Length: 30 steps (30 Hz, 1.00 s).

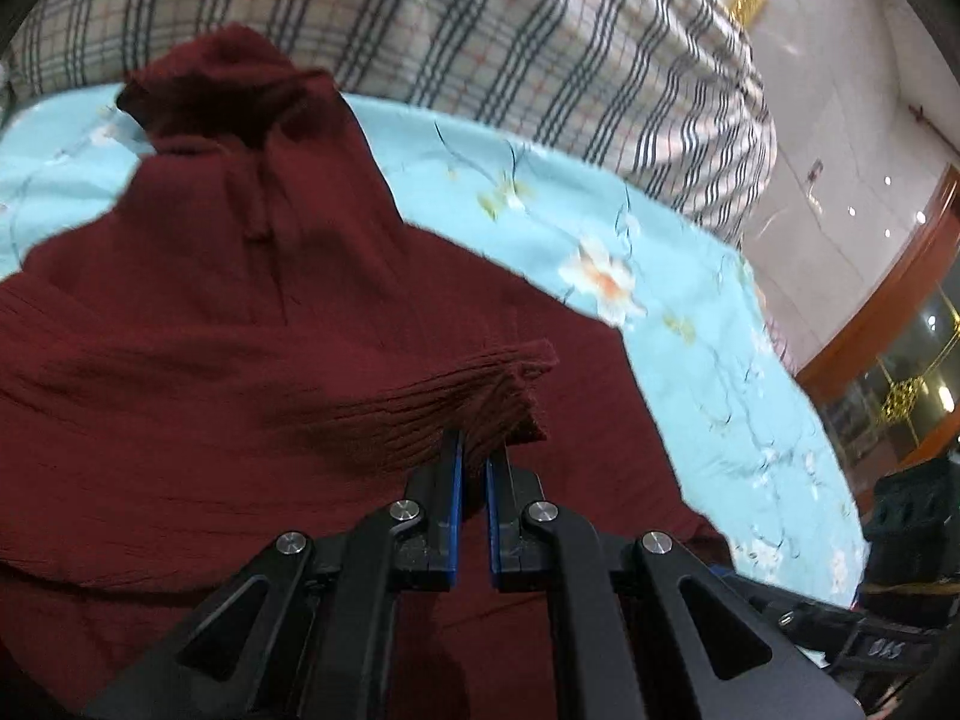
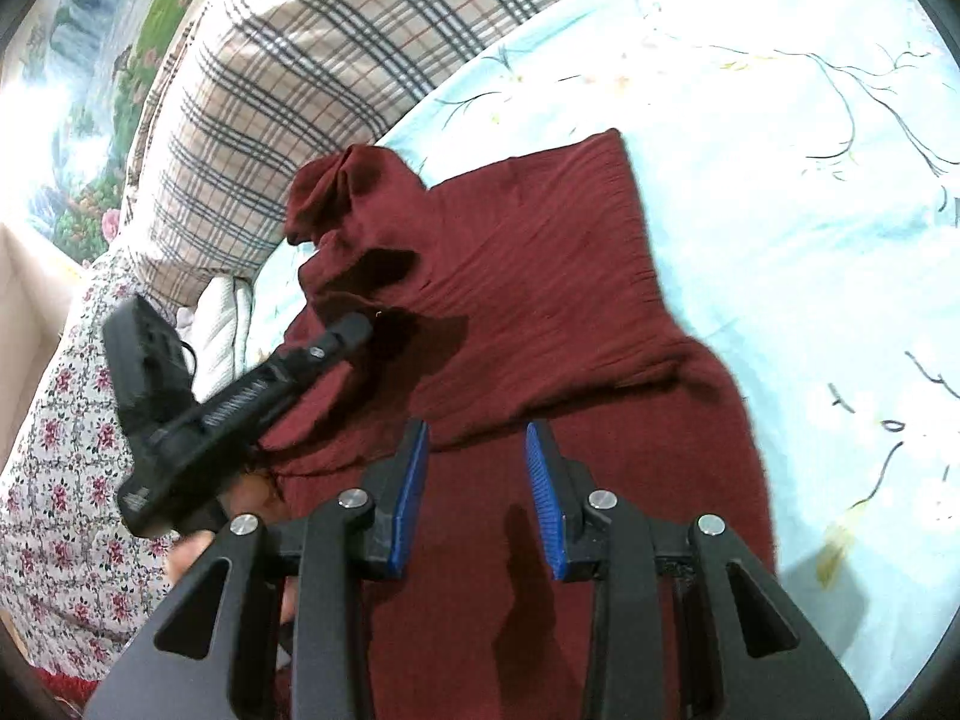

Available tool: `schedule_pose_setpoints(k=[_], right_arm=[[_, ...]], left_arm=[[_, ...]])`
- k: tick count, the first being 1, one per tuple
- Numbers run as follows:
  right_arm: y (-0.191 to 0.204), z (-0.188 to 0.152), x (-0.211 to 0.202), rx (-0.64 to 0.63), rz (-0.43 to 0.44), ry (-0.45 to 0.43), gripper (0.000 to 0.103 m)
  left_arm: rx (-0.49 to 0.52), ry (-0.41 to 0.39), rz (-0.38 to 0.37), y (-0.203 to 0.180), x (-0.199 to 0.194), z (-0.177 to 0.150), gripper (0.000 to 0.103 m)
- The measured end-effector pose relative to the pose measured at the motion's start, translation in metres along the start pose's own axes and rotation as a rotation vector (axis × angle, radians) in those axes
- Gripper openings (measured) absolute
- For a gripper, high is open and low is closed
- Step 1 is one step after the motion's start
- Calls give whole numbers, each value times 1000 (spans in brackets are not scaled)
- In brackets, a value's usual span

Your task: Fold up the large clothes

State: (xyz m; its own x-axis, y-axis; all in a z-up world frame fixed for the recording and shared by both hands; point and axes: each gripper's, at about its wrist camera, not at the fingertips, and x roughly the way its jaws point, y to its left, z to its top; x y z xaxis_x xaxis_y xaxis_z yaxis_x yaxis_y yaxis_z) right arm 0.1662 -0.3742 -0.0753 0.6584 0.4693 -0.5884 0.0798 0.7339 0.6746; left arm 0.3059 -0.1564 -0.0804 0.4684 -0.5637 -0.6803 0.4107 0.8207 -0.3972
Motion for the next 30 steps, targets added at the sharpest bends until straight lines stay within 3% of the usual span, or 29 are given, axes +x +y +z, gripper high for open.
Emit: schedule_pose_setpoints(k=[6,9,12,14,17,22,24,27,29,30], right_arm=[[-2,7,7,24,8,-8,35],[0,11,17,33,19,4,36],[4,15,29,41,13,17,49],[10,19,38,26,3,21,49],[14,24,50,7,-4,35,49],[22,35,74,-27,-42,49,49],[25,39,85,-49,-92,62,49],[25,42,104,-49,-119,98,49],[30,43,114,-68,-136,109,42],[33,43,117,-84,-139,112,20]], left_arm=[[0,77,9,2,20,-21,10],[-34,88,-7,7,13,-28,18],[-47,92,-22,14,-5,-36,31],[-44,77,-16,20,-28,-42,36],[-65,13,61,44,-73,-52,37],[-207,-109,295,126,-156,-71,37],[-267,-131,368,156,-176,-78,37],[-329,-120,409,193,-185,-81,37],[-347,-95,378,209,-181,-80,37],[-350,-82,363,212,-176,-79,37]])
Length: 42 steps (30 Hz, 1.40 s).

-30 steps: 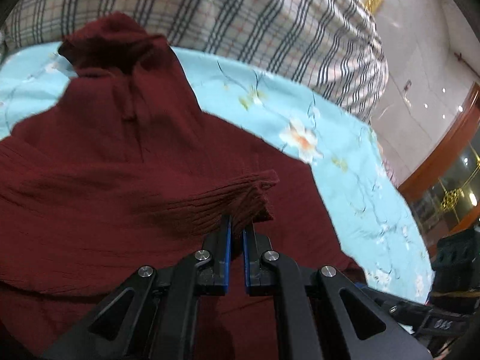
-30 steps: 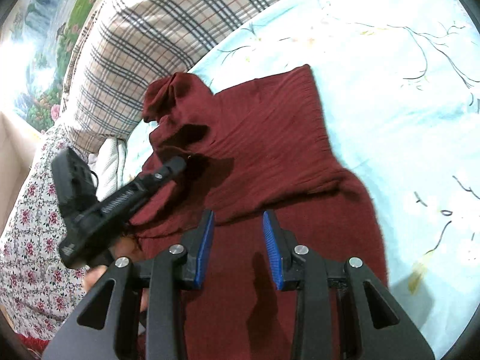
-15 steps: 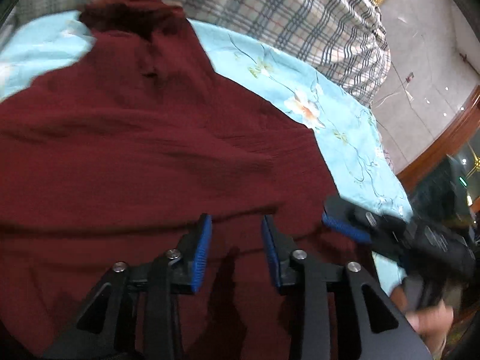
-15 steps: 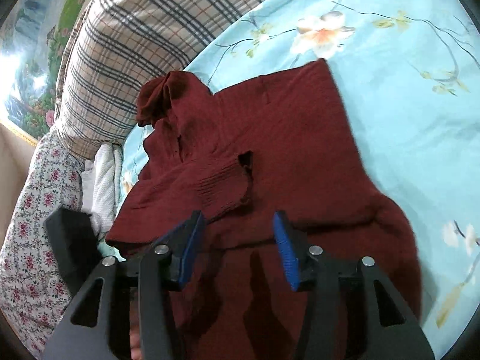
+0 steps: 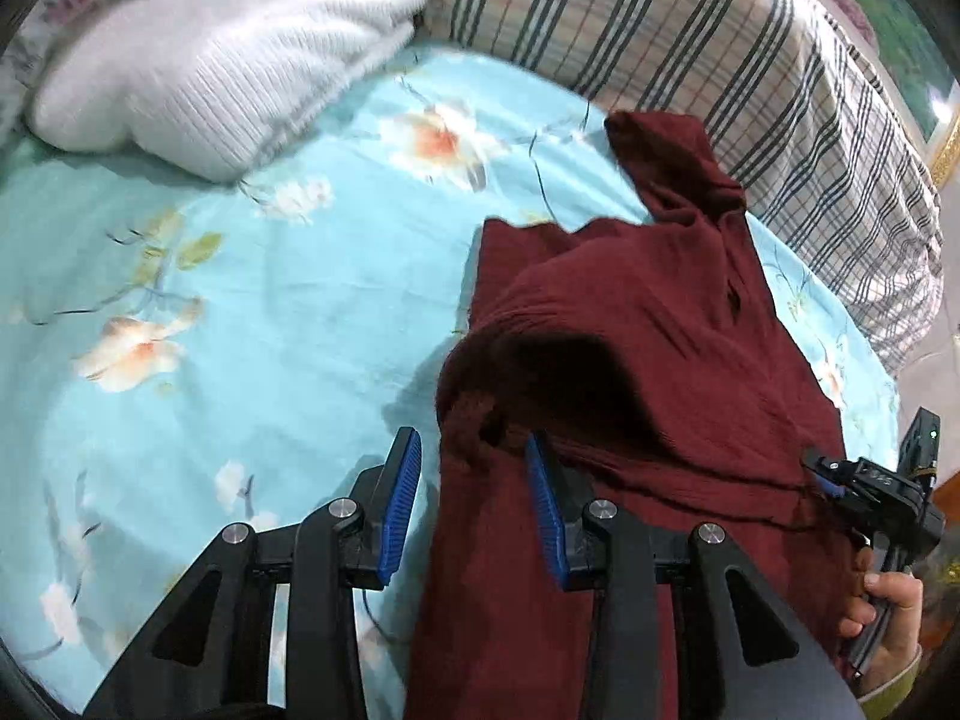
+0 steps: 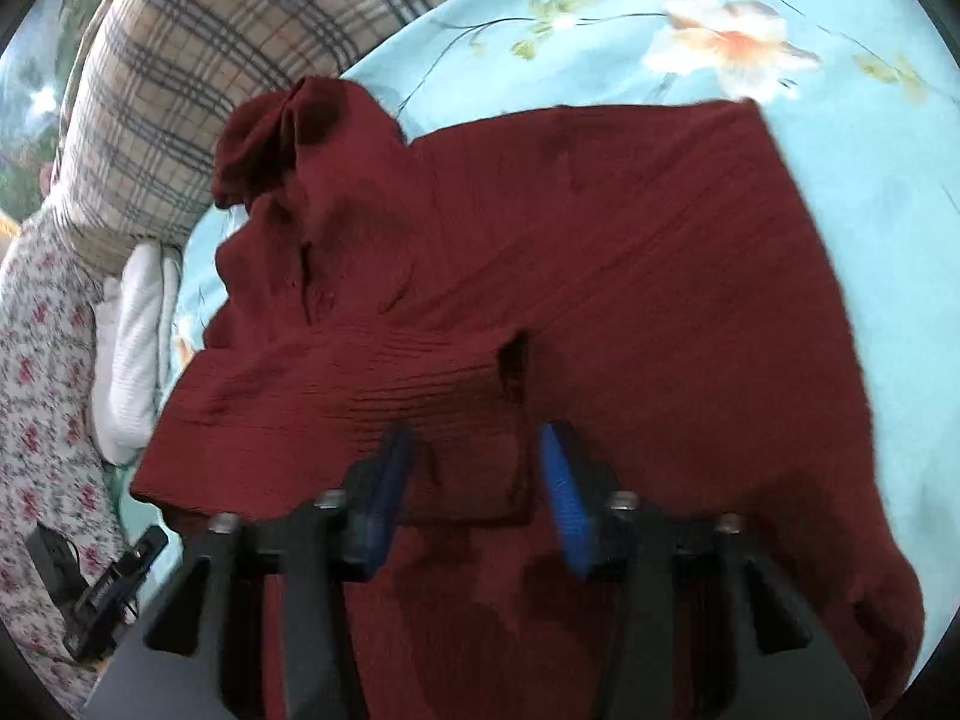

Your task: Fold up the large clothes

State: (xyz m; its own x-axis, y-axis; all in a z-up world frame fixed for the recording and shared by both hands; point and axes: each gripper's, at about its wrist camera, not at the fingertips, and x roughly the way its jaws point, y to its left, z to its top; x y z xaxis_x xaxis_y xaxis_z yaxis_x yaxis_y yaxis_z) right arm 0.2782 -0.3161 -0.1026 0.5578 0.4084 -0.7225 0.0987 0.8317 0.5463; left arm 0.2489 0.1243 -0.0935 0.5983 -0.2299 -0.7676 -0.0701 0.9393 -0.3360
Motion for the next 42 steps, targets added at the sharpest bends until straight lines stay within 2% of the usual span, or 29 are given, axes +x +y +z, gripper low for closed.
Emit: schedule_pose_setpoints(k=[1,4,6,8,11,13,15,17,22,27,31,34,35,37,40,42], right_arm=[[3,1,2,-10,-1,1,10],[18,7,-10,-56,33,-42,7],[27,11,-30,-77,68,-96,7],[30,15,-56,-91,95,-157,6],[14,18,-85,-71,68,-228,6],[-7,16,-88,-32,41,-224,6],[-29,12,-78,17,9,-185,6],[-45,5,-65,47,-10,-142,6],[-61,-7,-65,88,-36,-166,6],[-55,-7,-58,72,-56,-117,9],[-52,-8,-84,71,-109,-186,12],[-41,-7,-99,30,-72,-222,12],[-33,-5,-96,9,-40,-206,12],[-20,-2,-83,-19,-1,-160,13],[-7,-1,-57,-56,30,-88,13],[-11,-2,-40,-47,-5,-46,13]], left_arm=[[0,7,-6,1,4,1,37],[30,13,21,-7,21,4,37],[40,14,62,-7,29,1,37],[29,1,63,-4,30,-1,36],[49,-20,91,-7,27,-3,36],[84,-25,108,-13,26,-8,33],[130,-42,136,-21,25,-14,26],[134,-48,155,-22,23,-15,19],[143,-53,161,-18,18,-22,18],[121,-34,134,-11,14,-23,18],[136,-19,110,-10,-7,-28,17],[102,-40,-8,-15,-24,-21,15],[95,-41,-59,-21,-25,-17,15],[103,-38,-102,-35,-19,-12,15],[129,-4,-97,-51,1,-10,19],[143,29,-61,-52,16,-13,19]])
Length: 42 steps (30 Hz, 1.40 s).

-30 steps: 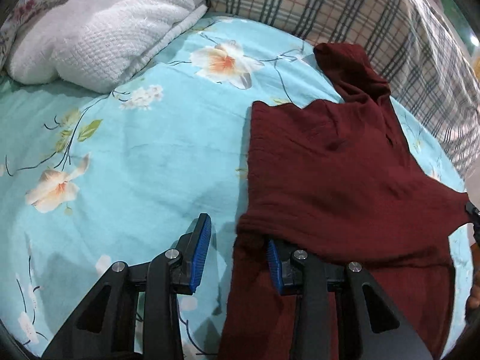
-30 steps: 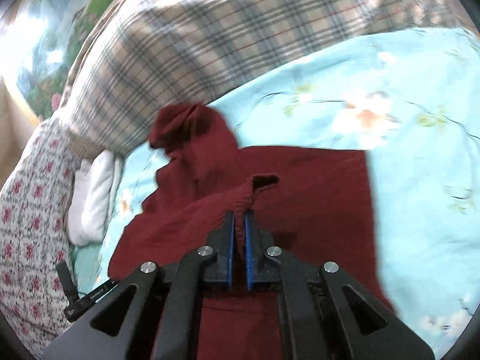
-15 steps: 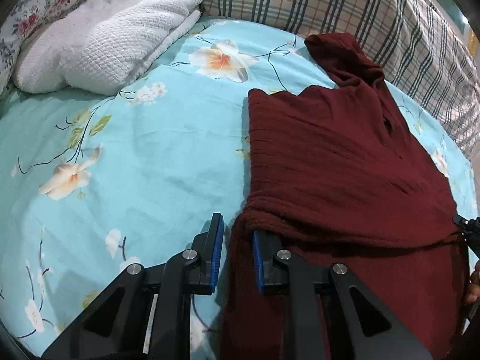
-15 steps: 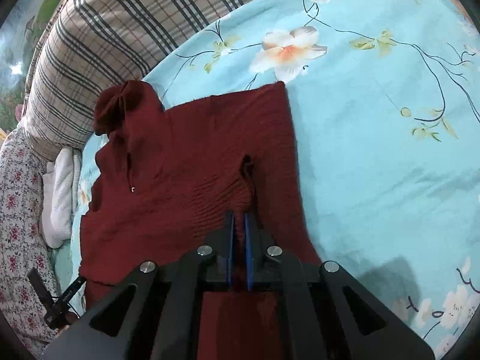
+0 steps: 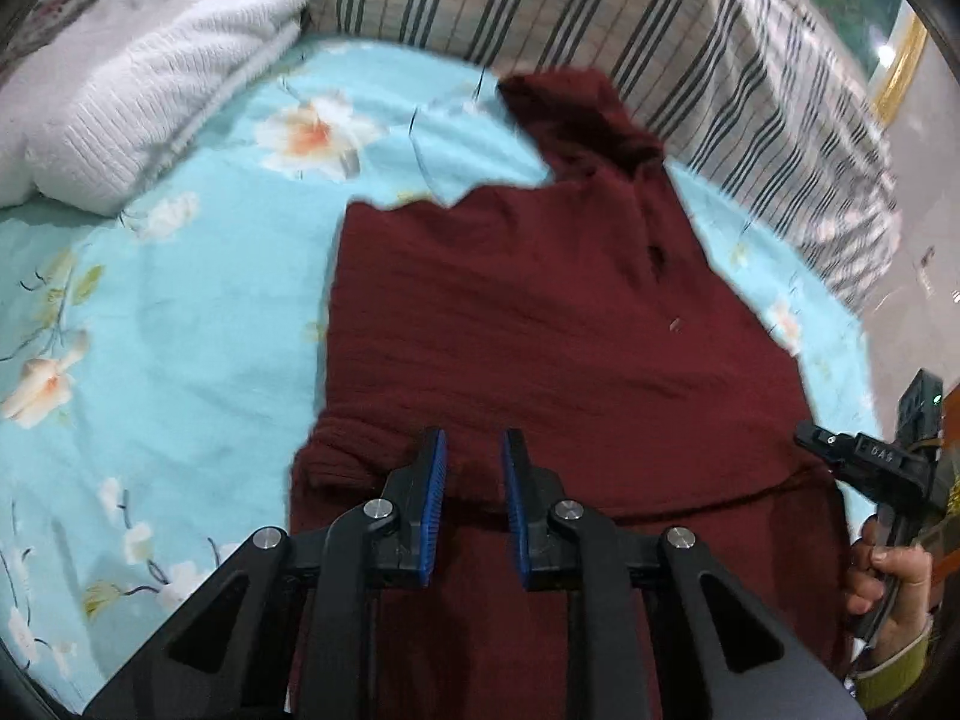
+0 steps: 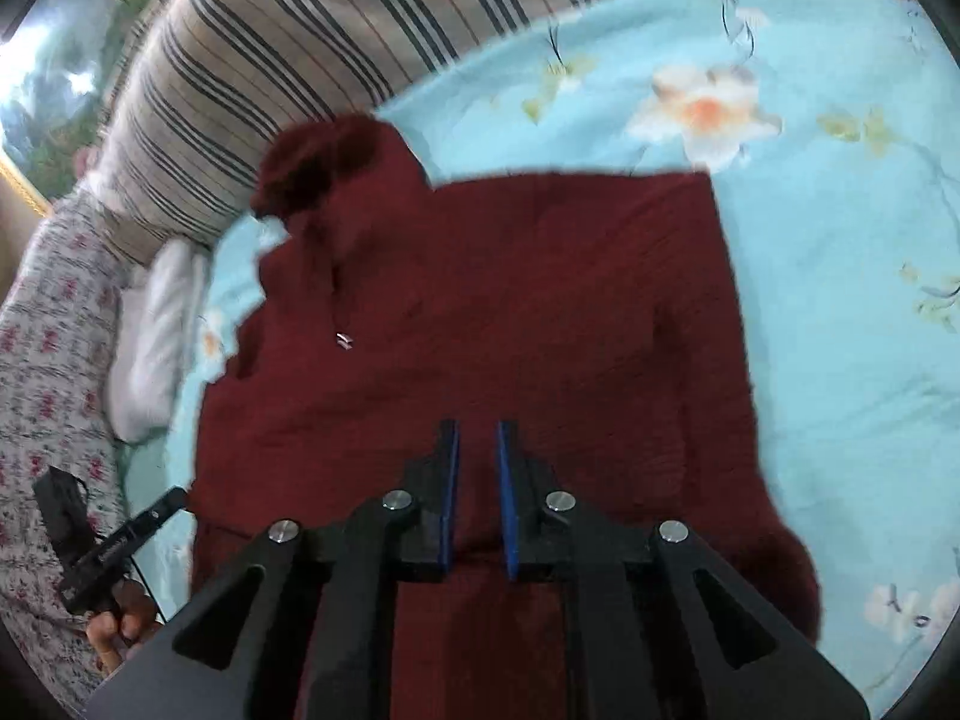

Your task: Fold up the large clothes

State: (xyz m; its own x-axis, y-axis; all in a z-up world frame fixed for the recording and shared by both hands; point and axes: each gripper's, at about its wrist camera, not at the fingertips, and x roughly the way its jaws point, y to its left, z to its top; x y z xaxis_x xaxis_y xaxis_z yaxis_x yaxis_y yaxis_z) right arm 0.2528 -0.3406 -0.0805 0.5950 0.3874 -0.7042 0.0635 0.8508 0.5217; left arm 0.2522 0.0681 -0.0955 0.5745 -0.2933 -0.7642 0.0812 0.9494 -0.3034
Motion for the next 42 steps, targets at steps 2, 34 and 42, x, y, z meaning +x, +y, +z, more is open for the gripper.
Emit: schedule_pose_setpoints(k=[2,34,42], right_arm=[[-14,-3,7,43,-31,17,13],[98,217,163,312,442,45,54],[98,226,188,235,371,66,9]], left_arm=[[3,39,24,6,13,-5,17],[-284,90,-348,-36,173,307,72],[-181,52,-360,-58,187,305,6]])
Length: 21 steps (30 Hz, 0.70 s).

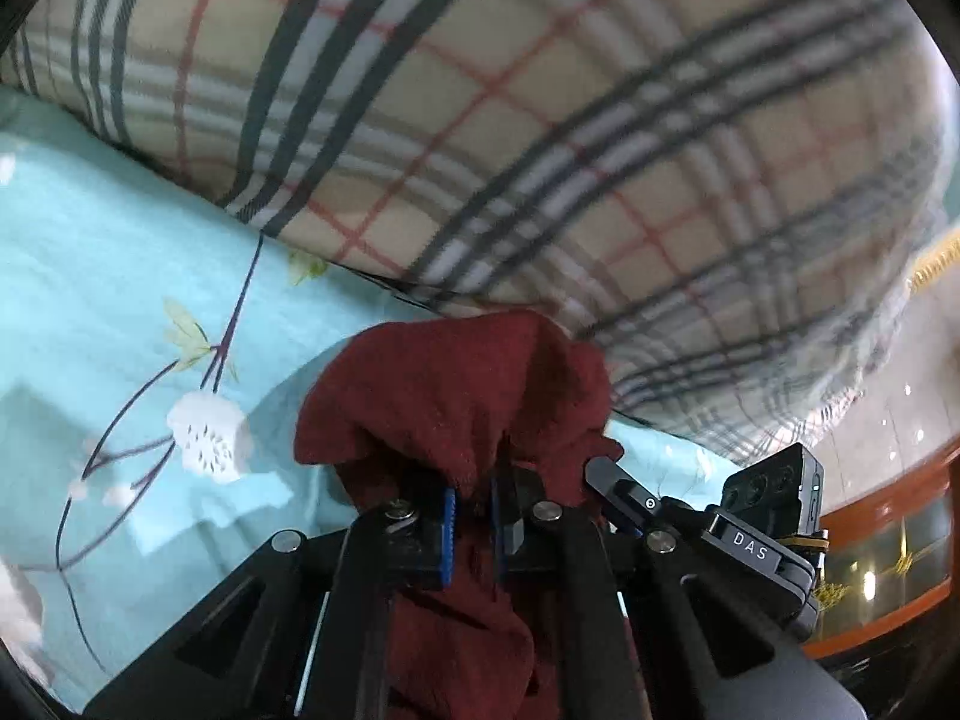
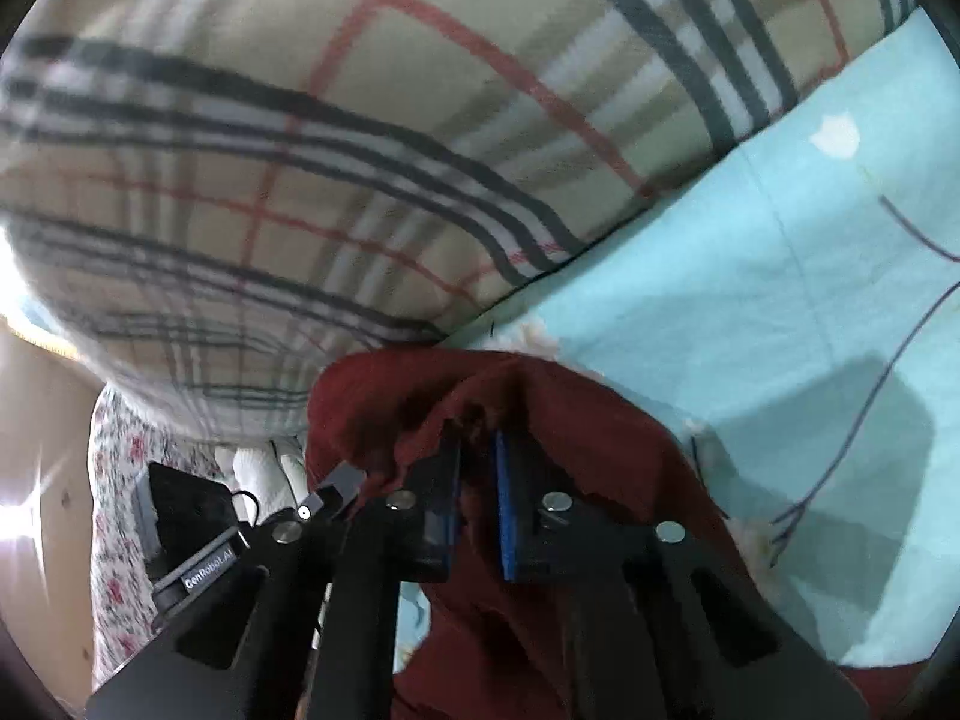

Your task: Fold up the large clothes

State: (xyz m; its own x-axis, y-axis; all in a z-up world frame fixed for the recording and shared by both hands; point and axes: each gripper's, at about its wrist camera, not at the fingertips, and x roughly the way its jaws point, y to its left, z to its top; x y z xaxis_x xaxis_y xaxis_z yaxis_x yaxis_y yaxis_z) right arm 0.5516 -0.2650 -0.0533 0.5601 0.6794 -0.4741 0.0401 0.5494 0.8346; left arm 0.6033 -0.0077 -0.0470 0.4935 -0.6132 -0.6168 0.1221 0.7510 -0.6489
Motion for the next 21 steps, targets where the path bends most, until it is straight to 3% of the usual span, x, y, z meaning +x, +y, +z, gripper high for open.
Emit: schedule_pose_setpoints(k=[5,8,11,16,19,21], right_arm=[[9,-31,-59,-67,100,-60,9],[12,-65,-105,-128,148,-63,9],[7,-111,-144,-175,170,-52,9],[-32,-184,-185,-174,121,-25,8],[-58,-210,-187,-129,91,-8,9],[-67,-219,-184,-122,56,-2,9]], left_arm=[[79,-55,-130,-33,-54,-50,6],[129,-63,-209,-53,-86,-104,6],[177,-55,-240,-66,-106,-170,6],[175,13,-254,-54,-111,-259,6],[195,65,-193,-44,-99,-300,7],[212,107,-152,-38,-91,-311,9]])
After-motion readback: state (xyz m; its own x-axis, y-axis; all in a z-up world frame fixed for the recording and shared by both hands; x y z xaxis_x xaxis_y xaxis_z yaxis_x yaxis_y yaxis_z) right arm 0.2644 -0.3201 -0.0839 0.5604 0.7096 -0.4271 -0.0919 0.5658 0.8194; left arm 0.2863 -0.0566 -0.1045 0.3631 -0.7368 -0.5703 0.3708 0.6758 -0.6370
